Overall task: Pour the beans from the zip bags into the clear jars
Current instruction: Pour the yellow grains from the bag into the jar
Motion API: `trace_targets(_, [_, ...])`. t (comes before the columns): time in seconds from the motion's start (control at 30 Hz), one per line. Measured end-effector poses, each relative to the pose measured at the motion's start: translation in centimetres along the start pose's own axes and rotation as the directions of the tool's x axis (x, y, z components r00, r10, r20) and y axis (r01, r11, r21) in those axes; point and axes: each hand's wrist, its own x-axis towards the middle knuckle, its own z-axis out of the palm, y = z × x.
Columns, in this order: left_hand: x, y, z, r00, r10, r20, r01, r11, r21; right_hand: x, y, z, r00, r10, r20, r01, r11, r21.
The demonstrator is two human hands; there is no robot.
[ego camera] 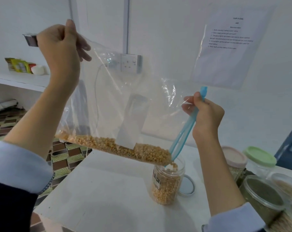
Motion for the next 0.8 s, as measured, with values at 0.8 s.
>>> trace_targets(0.8, [0.1,0.7,0.9,0.998,0.031,0.060,-0.033,0.999,0.023,0.0,0.5,-0.2,0.999,0.009,-0.052,-0.006,0.998,0.059])
